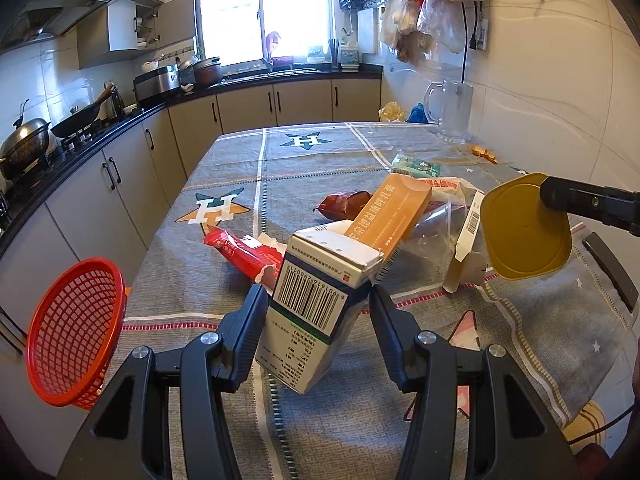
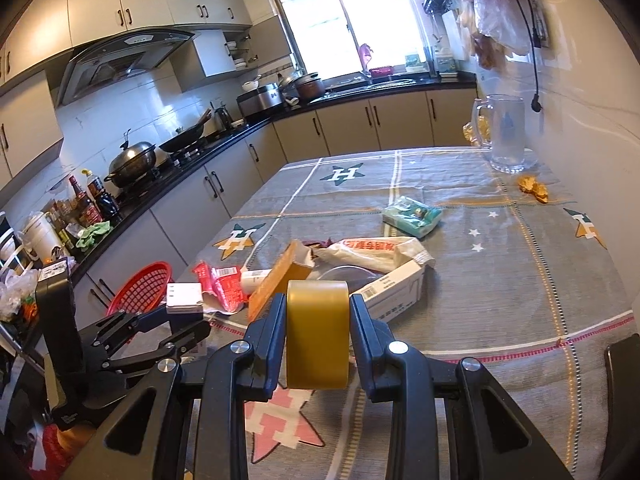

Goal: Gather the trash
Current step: 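Grasp the yellow tape roll with the right tool while the left tool grasps the white medicine box, then carry tape roll and box over the red basket and release both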

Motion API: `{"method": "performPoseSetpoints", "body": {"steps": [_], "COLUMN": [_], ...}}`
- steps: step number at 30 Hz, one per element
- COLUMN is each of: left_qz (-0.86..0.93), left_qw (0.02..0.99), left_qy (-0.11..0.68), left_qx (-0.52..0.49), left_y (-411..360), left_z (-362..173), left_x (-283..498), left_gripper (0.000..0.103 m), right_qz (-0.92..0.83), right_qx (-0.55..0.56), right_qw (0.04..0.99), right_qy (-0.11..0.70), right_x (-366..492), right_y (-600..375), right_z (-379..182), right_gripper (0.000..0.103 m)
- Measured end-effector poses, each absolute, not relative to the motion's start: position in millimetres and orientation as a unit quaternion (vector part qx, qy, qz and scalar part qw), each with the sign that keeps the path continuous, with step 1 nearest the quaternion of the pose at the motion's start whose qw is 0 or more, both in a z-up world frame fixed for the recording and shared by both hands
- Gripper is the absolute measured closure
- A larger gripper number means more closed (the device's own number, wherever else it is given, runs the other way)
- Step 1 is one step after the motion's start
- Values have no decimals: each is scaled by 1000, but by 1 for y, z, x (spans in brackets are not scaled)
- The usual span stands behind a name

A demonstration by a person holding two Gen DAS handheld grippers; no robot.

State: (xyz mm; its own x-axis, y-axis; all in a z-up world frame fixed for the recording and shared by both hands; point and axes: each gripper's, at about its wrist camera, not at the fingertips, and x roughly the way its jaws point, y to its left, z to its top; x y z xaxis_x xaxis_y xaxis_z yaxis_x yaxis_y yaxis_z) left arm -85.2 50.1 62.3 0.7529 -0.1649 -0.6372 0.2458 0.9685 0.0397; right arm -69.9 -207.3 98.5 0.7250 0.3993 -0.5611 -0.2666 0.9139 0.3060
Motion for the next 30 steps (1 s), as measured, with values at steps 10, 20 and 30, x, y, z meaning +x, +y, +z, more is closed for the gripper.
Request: {"method": "performPoseSetpoints", "body": {"steps": [10,20,30], "left_qz": [-103,-83,-54], "left_qw": [937,943,948], "left_qy": [329,321,313], "left_qx": [56,41,19], "left_y": [58,84,116], "left_z": [66,72,77], "left_x": [-88,-91,-93], "left_gripper": [51,51,51], "right_qz": [201,232,260], "right_qx": [94,77,60], "right_qw": [920,913,906], "right_qy": [324,326,328], "right_x": [-66,-57,-49], "right_y": [-190,-158,-120], "right_z": [102,106,111], "right_gripper": [70,70,70]}}
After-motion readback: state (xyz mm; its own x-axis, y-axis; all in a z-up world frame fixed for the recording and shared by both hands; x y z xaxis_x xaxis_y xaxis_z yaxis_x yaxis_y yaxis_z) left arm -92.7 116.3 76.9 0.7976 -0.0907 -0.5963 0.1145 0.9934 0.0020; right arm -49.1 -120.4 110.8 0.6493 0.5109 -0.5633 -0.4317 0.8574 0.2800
